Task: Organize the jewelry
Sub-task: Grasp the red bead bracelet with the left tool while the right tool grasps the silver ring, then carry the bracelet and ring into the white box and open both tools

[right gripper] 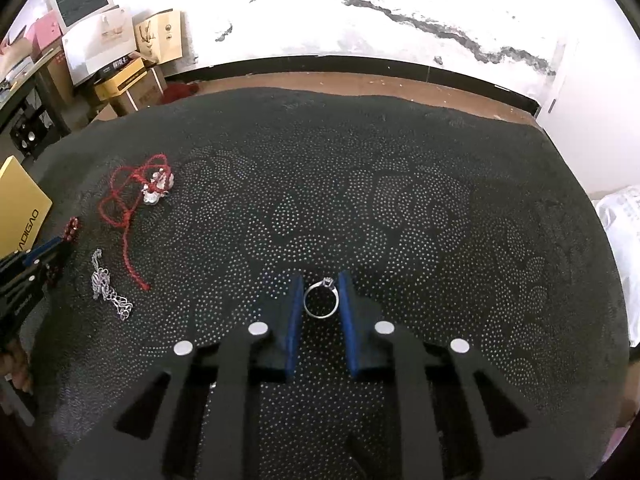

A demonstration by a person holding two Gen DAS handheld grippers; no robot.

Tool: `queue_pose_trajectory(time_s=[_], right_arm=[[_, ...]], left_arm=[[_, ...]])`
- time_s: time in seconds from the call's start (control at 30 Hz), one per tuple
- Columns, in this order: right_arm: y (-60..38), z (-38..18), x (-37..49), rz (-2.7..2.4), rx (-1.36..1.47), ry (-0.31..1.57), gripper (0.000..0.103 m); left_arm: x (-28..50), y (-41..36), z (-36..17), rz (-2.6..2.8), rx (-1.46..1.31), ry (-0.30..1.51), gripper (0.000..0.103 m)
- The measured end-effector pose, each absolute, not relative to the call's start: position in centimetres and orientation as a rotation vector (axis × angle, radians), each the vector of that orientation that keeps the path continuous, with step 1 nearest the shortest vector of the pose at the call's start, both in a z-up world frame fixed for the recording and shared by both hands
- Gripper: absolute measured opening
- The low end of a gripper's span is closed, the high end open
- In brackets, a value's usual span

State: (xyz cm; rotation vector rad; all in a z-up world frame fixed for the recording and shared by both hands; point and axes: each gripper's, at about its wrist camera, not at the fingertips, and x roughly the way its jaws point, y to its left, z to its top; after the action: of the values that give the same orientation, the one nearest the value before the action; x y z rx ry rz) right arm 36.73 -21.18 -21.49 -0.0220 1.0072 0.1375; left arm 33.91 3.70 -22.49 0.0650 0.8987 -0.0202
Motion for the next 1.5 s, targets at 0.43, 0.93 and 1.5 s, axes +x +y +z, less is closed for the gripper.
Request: queue_pose_trajectory(time_s=[0.43,0.93,1.5], right_arm=[[-22.0,-19.0,35.8,0.149,0.006,0.953,0.018],[-15.4,-10.0,32.0,0.257,-0.027,0.818,0.018],[4.5,0.7,28.0,0.503,-0.095,0.764,0.018]], left_arm=[[33.4,3.8,-21.2,-0.039,0.04,0.905,0.007],[29.7,5.7,-11.9,-0.061,-0.01,0.833,0.007],[22.5,19.2,-3.0,0.04,-0.114,0.736,0.007]])
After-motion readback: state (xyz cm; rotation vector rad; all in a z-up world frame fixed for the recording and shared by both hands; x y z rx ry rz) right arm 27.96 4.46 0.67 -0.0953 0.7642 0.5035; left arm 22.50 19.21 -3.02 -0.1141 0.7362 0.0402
